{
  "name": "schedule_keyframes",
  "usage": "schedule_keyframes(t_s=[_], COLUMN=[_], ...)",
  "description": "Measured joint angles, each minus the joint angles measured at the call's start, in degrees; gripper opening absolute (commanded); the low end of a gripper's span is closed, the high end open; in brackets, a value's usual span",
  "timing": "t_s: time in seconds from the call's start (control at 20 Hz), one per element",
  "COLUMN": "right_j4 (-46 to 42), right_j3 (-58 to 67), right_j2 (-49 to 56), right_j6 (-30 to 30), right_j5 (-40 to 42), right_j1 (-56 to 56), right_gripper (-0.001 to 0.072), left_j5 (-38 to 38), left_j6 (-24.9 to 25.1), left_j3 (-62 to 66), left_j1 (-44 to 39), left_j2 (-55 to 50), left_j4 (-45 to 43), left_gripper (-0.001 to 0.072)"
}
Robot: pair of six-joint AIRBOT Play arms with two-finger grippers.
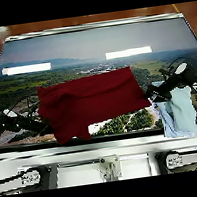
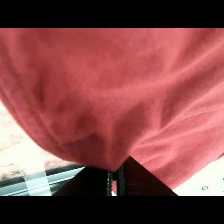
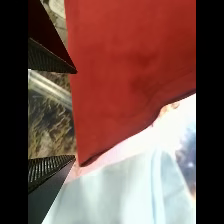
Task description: Fold the shirts.
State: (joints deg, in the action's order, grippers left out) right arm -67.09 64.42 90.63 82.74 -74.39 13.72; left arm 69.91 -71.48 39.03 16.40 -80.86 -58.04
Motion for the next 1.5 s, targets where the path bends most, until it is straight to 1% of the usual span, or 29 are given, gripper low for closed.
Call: schedule_keyframes(t_s=[0.2,0.45,0.5,0.55,0.6,0.75,0.9,1.0,1.15,1.35,1.5], right_j4=[-1.6,0.8,1.2,1.7,2.0,1.4,2.2,2.8,3.4,2.8,-0.9], right_j3=[0.3,0.4,0.5,0.5,0.5,1.0,4.2,8.5,17.3,26.9,30.7], right_j2=[1.1,4.9,5.4,6.0,6.5,6.0,0.5,-5.5,-16.2,-31.5,-41.4], right_j6=[1.2,2.1,2.4,2.4,2.3,1.8,-1.0,-3.5,-6.0,-6.5,-5.0], right_j5=[0.3,0.5,0.4,0.8,1.4,3.1,2.9,2.5,4.0,9.3,11.4], right_j1=[0.3,-2.1,-3.0,-3.9,-4.7,-6.3,-6.7,-6.8,-7.0,-7.0,-7.0], right_gripper=[0.064,0.0638,0.0543,0.0243,0.0067,0.0068,0.0068,0.0067,0.0067,0.0067,0.0067], left_j5=[0.1,0.2,0.2,0.3,0.2,0.2,0.2,0.0,-1.8,-4.5,-5.7], left_j6=[0.1,0.1,0.1,0.1,0.2,0.3,0.3,0.3,0.4,1.1,1.2], left_j3=[0.0,0.0,0.0,0.2,0.5,3.8,11.8,20.4,37.0,57.3,66.5], left_j1=[0.0,0.0,0.0,0.0,0.0,0.4,0.7,0.7,0.8,0.8,0.8], left_j2=[0.0,0.0,0.0,0.0,0.1,1.7,7.0,12.1,20.4,29.4,35.7], left_j4=[0.0,0.2,0.3,0.2,0.2,0.0,-0.5,-0.7,-0.8,-0.9,-0.9], left_gripper=[0.0042,0.0042,0.0041,0.0041,0.0041,0.004,0.004,0.0041,0.0041,0.0041,0.0041])
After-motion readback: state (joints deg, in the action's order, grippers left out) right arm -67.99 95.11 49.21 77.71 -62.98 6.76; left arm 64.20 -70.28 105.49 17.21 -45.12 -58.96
